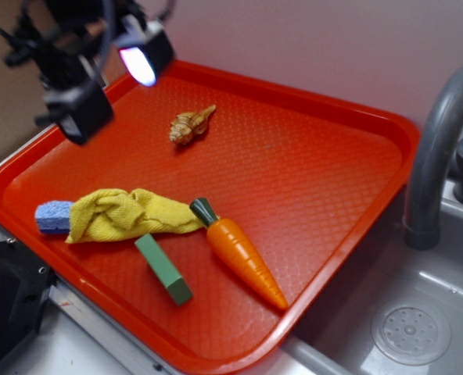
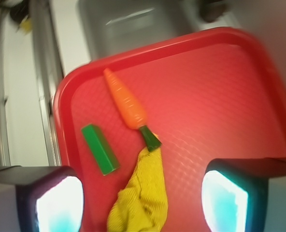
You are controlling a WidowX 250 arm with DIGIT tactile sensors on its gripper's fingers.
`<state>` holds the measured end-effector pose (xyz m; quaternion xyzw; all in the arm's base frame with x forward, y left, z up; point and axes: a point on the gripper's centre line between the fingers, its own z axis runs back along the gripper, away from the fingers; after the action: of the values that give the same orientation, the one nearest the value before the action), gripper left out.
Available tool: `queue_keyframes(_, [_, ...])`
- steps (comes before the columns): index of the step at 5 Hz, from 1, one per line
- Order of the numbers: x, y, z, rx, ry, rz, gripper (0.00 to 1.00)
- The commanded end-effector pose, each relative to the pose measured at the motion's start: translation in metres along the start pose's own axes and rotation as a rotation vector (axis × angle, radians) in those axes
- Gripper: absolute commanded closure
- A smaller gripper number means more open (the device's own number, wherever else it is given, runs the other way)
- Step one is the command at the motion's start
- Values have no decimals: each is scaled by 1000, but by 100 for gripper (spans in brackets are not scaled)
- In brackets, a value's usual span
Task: Grab the carrot.
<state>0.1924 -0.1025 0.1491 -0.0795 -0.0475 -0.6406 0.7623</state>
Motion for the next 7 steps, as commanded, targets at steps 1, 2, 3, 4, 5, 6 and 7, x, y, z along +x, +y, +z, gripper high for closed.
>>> queue_keyframes(1, [25, -10, -58, -84, 49, -270, 0])
queue_keyframes(2, [27, -7, -83, -97, 60, -276, 0])
queue_keyframes(3, [28, -10, -104, -97, 92, -312, 0])
queue_keyframes(4, [32, -16, -117, -85, 112, -343, 0])
queue_keyframes(5, [35, -21, -131, -82, 125, -386, 0])
queue_keyframes(6, [37, -26, -145, -78, 159, -402, 0])
queue_keyframes(7, [37, -26, -142, -71, 154, -381, 100])
